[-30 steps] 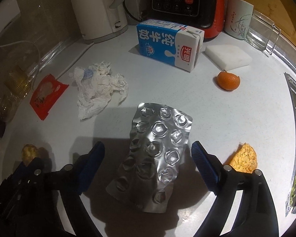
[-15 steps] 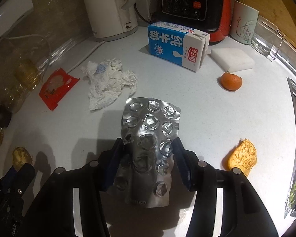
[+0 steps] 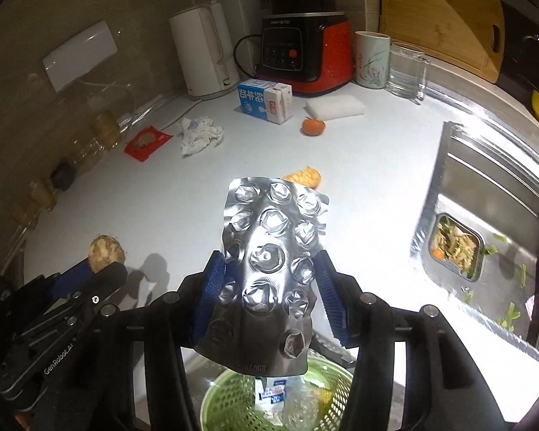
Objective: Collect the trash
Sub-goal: 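Carry both items over the basket and open both tools to drop them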
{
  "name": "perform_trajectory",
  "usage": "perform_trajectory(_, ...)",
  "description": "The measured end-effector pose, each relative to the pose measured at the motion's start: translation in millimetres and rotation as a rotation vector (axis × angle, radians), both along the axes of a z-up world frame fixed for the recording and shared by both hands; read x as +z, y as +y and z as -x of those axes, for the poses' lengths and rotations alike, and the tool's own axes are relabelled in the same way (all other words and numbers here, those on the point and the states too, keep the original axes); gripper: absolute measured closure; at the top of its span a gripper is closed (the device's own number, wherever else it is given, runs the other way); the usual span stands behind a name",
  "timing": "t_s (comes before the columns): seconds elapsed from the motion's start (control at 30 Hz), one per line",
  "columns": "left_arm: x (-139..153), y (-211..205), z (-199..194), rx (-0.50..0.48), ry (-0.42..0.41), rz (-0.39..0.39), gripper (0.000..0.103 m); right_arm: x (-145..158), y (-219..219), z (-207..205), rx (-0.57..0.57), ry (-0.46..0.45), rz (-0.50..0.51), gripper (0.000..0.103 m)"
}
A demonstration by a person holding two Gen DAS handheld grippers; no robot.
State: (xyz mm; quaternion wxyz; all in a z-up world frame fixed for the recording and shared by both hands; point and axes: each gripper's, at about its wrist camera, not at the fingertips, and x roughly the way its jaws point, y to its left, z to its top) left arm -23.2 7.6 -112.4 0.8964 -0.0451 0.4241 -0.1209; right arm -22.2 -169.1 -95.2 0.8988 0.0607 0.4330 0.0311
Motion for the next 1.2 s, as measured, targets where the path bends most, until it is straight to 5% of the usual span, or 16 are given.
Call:
perform_trajectory(0.37, -37, -74, 122, -0.121, 0.115, -0.016, 0.069, -23, -51, 146, 0.009, 0.045, 0.000, 0.050)
perform_trajectory(0.77, -108, -100, 144, -0.097, 0.278, -0.050, 0.062, -47, -67, 187, 0.038, 0.100, -0.036, 0.050)
perform_trajectory(1.2, -59, -63, 146, 0.034, 0.171, -0.048, 0.036, -61, -48, 189, 0.176, 0.096, -0.022, 0.050)
